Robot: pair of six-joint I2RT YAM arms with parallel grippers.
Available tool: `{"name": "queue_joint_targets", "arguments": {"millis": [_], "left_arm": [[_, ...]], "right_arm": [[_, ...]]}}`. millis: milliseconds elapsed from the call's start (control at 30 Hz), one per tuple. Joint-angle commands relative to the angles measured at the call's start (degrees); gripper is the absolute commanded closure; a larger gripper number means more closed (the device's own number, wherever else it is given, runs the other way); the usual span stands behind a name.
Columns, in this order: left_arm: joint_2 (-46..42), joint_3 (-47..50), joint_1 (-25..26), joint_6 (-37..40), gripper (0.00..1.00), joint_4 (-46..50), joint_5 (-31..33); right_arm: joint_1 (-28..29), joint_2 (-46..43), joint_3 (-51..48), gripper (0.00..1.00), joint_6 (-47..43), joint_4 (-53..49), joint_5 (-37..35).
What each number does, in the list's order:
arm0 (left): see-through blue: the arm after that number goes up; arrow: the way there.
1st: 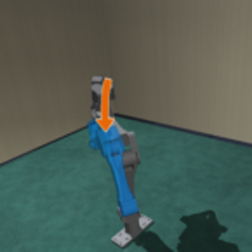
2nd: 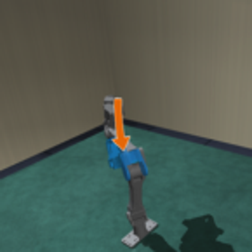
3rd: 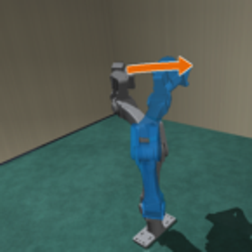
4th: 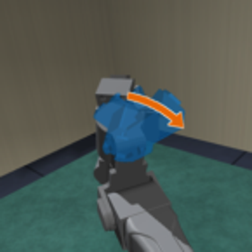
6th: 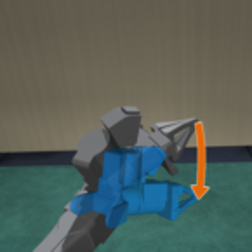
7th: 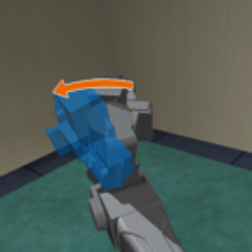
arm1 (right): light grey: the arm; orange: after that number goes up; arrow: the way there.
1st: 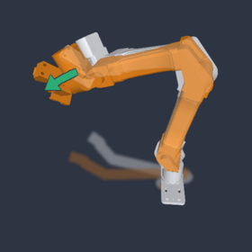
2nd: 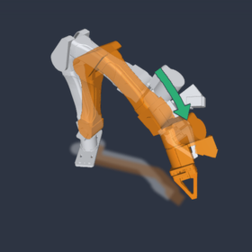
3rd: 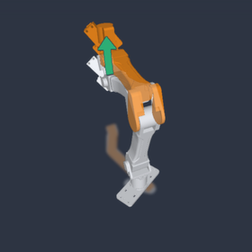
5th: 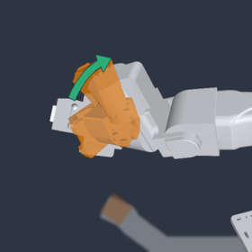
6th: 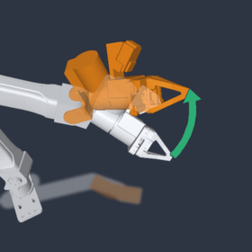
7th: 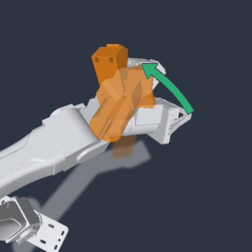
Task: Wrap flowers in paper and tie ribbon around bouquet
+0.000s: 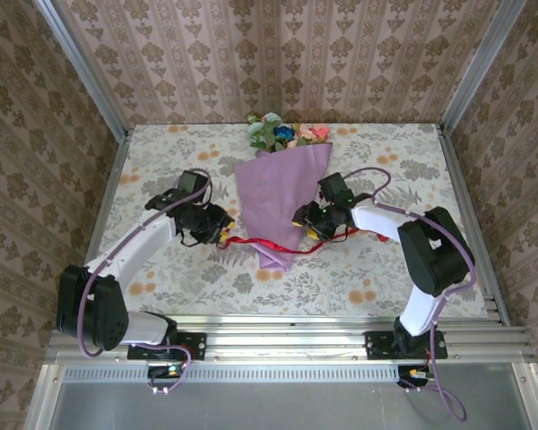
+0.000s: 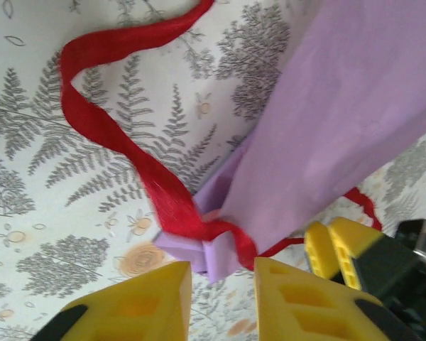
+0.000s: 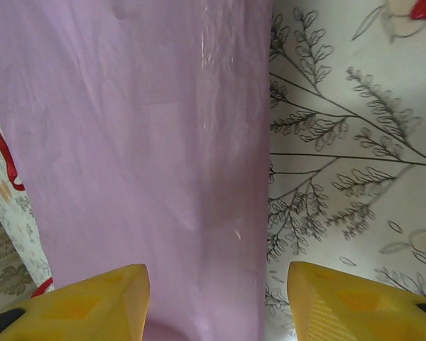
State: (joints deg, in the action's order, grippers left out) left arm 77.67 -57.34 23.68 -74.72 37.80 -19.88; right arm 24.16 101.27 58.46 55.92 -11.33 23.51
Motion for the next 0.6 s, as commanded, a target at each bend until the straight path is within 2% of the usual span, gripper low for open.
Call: {"name": "queue_joint_targets", "arguments": {"millis": [0, 167, 333, 567], "left_arm": [[1.77, -3.03, 1.46, 1.2, 0.7, 0.68, -0.39], [12.69, -8.0, 6.36, -0.26, 0.73, -8.4, -7.51], [22.54, -10.14, 9.41, -0.08, 0.81, -12.6, -10.42], [28.05, -6.33, 8.16, 6.75, 0.93, -10.34, -7.79]], "right_arm": [[0.35, 1.57, -0.35, 0.45, 1.11, 4.59, 3.65], [0.72, 2.51, -2.54, 0.44, 1.68, 7.56, 5.04], [0.89, 3.36, -5.04, 0.44, 1.81, 11.75, 6.94], [0.97, 4.64, -8.28, 0.44, 3.08, 20.31, 10.11]]}}
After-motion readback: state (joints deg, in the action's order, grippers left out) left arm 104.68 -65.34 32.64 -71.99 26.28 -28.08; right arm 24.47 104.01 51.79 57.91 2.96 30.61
